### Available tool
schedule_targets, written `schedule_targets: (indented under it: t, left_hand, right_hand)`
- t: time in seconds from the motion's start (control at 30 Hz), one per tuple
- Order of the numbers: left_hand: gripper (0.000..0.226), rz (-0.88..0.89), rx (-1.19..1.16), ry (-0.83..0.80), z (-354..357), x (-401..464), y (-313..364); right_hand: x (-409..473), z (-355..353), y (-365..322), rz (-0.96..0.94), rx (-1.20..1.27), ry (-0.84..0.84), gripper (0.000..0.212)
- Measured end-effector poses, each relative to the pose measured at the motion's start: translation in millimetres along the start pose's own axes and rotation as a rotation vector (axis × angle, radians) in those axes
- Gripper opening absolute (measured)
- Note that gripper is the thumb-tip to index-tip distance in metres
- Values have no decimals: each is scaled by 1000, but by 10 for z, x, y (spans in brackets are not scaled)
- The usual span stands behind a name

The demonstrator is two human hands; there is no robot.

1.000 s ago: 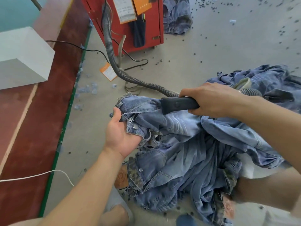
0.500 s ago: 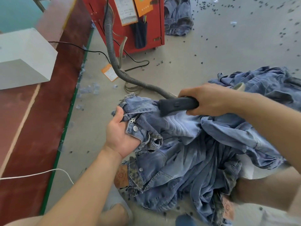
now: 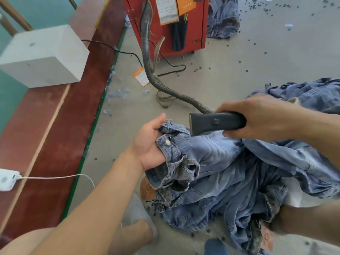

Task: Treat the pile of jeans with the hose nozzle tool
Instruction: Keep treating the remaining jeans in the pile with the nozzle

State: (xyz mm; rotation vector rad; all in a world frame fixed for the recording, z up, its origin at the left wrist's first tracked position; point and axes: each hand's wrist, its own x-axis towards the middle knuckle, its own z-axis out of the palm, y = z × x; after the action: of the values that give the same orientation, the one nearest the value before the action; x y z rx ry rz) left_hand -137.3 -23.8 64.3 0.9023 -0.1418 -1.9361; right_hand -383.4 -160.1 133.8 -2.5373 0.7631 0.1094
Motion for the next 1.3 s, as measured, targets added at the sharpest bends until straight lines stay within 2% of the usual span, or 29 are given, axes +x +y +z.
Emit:
schedule_targets:
  t: [0.07,0.23,0.37,0.47,0.5,0.57,0.63,0.7,0.83,0.93,1.03,1.17,1.3]
  left_hand:
    - [78,12,-46,-40,33,-27,-28]
    - [100,50,-149,-96,107,-28,-102]
    - [99,83,-104,-19,90,-6,-215]
    - [100,101,-178,-99,116,-36,-213]
    - [101,108,-205,-110,96,-36,-184]
    - [103,141,-247,-105,57,-36,-101]
    - [97,153,-293,-105,50,-23,-27]
    - [82,166,-228,-66,68,-12,7]
    - [40,189,-123,35,89,1,19]
    - [39,95,185,201,7,17,-10]
    - [37,44,430,355,-81,24,-42]
    - [32,-6,387,411,-199,-20,16]
    - [32,-13,304,354,-200,-7,39]
  right_hand:
    - [-32,29,-134,-33,10,-32,33]
    - [-66,89,-431,-75,-5,-93,28]
    - [42,106,-551,-72,13,37,26]
    - [108,-25,-445,-17,132,191,26]
    - [100,-90,-383,-1,144,195,25]
    - [51,-187,-284,17,109,98,22]
    - [6,-165,-271,20,35,-52,22]
    - [14,-24,-319,21,-29,-112,23]
    - [93,139,-342,-28,-3,65,27]
    - [119,36,-231,27,121,234,29]
    - [67,-59,-91,61,110,228,30]
    - [-12,-17,-72,32,12,61,30]
    - [-8,117,-182,16,-82,-90,29]
